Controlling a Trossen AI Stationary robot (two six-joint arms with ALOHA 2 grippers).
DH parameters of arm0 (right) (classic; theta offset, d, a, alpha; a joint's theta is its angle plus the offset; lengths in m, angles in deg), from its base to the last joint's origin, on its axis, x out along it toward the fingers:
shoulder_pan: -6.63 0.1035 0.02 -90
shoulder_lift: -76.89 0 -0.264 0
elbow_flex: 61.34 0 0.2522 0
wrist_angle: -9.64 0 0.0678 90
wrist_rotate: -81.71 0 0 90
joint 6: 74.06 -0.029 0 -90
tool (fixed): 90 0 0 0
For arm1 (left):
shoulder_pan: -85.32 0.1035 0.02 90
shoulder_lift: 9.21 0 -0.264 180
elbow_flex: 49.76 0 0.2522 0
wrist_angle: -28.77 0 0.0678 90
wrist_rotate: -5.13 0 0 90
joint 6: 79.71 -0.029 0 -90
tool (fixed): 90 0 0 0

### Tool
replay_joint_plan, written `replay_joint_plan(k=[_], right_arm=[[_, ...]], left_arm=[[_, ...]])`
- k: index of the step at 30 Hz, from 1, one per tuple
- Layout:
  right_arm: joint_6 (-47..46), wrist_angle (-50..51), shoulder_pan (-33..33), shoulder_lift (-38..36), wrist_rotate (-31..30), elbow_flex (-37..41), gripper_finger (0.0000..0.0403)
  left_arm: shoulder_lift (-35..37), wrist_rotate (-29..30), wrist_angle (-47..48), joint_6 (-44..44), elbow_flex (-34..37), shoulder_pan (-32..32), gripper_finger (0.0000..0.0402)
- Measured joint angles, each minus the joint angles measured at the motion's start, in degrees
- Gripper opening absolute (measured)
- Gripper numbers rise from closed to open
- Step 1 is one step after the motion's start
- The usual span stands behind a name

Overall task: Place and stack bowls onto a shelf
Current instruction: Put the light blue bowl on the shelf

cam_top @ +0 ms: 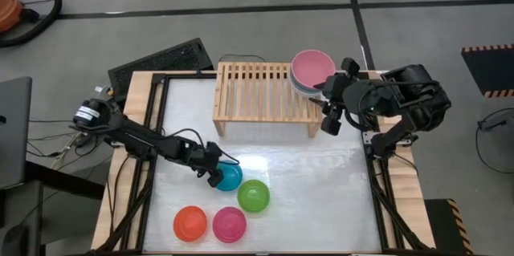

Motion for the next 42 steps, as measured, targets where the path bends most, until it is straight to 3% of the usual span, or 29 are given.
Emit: replay_joint_plan(k=[4,7,17,22,26,31,34,38,42], right_arm=[[0.0,0.0,0.0,0.0,0.1,0.0,0.0187],[0.0,0.0,0.0,0.0,0.1,0.0,0.0187],[0.0,0.0,0.0,0.0,0.3,0.0,0.0187],[-0.1,0.0,0.0,0.0,1.0,0.0,0.0187],[1.6,0.0,-0.2,0.0,1.1,1.1,0.0187],[2.1,-1.9,-1.8,1.0,1.3,2.5,0.0187],[0.4,-7.7,-2.2,1.8,1.4,3.9,0.0187],[0.1,-19.0,-2.1,4.2,1.3,5.7,0.0187],[5.1,-27.0,-2.1,9.2,1.2,5.7,0.0187]], left_arm=[[-2.8,1.8,6.6,3.8,-3.2,-0.7,0.0308],[-3.2,3.0,10.8,2.7,-5.9,-0.9,0.0264],[-5.7,2.2,11.6,3.1,-7.8,0.0,0.0019],[-3.7,1.5,11.6,4.6,-7.7,0.1,0.0002],[0.4,-1.1,11.7,6.5,-7.6,0.3,0.0001],[6.7,0.1,11.8,12.4,-7.6,0.3,0.0000],[10.9,4.9,11.9,17.2,-7.6,0.4,0.0000],[16.1,15.8,11.7,22.6,-8.3,0.4,0.0000],[19.4,26.6,11.6,21.8,-11.7,0.4,0.0000]])
